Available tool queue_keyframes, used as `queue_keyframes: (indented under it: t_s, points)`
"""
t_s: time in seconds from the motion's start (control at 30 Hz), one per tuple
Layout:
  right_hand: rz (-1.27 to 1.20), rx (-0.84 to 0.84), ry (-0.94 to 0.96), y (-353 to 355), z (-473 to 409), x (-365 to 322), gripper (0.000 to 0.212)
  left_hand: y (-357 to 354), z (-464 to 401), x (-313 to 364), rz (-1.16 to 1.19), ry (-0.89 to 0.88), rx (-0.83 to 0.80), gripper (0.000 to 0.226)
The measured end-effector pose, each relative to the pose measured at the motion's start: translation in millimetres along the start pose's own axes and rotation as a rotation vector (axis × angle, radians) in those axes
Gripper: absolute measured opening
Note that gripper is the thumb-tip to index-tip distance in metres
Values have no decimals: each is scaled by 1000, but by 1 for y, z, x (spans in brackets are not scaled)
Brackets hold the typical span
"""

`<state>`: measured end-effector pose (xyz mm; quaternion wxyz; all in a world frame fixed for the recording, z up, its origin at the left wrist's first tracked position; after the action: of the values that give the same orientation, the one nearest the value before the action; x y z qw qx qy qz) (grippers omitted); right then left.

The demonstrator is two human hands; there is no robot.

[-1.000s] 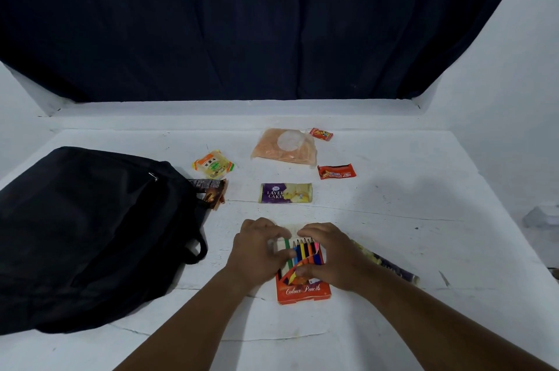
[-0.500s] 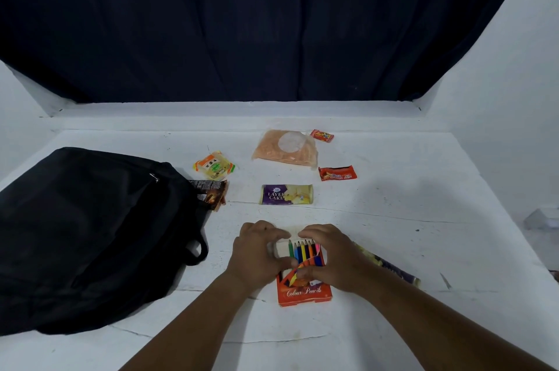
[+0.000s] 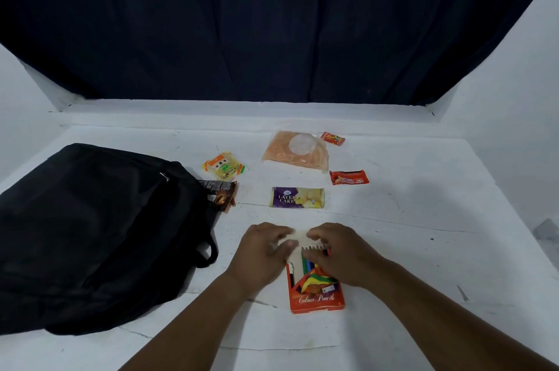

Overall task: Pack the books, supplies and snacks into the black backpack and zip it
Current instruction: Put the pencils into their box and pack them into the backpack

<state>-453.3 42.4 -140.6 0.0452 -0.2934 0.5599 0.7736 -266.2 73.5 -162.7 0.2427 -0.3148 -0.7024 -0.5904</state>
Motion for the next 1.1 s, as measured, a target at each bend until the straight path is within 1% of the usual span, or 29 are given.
queue_keyframes:
  t_s: [0.03, 0.1, 0.17, 0.23, 0.3, 0.4, 0.43, 0.5, 0.57, 0.67, 0.77, 0.83, 0.9, 1.03, 1.1]
  points:
    - [6, 30, -8, 2, -4, -5, 49, 9, -1, -1, -36, -26, 37, 31]
    - [72, 122, -7, 5, -12, -17, 42, 31, -7, -10, -194, -105, 126, 25]
    - [92, 220, 13, 5, -22, -29, 38, 54, -19, -23, -342, -122, 149, 31]
    - [39, 257, 43, 1, -31, -41, 33, 76, -36, -33, -490, -108, 140, 39]
    - [-1, 251, 71, -6, -40, -53, 30, 94, -50, -34, -652, -46, 83, 41]
    - [-69, 242, 99, -15, -56, -69, 28, 107, -66, -42, -802, 148, -61, 58]
    - [-86, 239, 109, -18, -61, -73, 27, 109, -69, -45, -839, 194, -83, 59]
    - [-104, 233, 126, -22, -71, -79, 26, 110, -73, -53, -879, 214, -76, 47]
    - [-106, 227, 138, -25, -80, -85, 27, 111, -74, -61, -810, 222, -35, 33]
    - [-116, 206, 160, -28, -98, -92, 26, 120, -71, -74, -501, 273, 63, 32]
    - [-123, 192, 185, -35, -116, -101, 27, 134, -69, -80, -268, 302, 180, 20]
    - [-140, 199, 192, -39, -127, -108, 30, 141, -67, -78, -207, 307, 247, 19]
    - [-154, 207, 194, -43, -137, -116, 34, 145, -65, -81, -185, 302, 281, 18]
    - [-93, 206, 130, -48, -158, -129, 47, 146, -62, -90, -113, 313, 314, 17]
    - [-49, 199, 92, -49, -164, -133, 46, 146, -61, -90, -102, 320, 313, 16]
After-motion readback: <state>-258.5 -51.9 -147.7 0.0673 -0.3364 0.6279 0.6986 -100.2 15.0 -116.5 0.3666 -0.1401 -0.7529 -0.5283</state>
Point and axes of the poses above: each hand's wrist, its own z-axis away from the middle knuckle, its own y-axis out of the back of the hand, x = y × z, the point moved 3 cm from there along -z, towards the middle knuckle
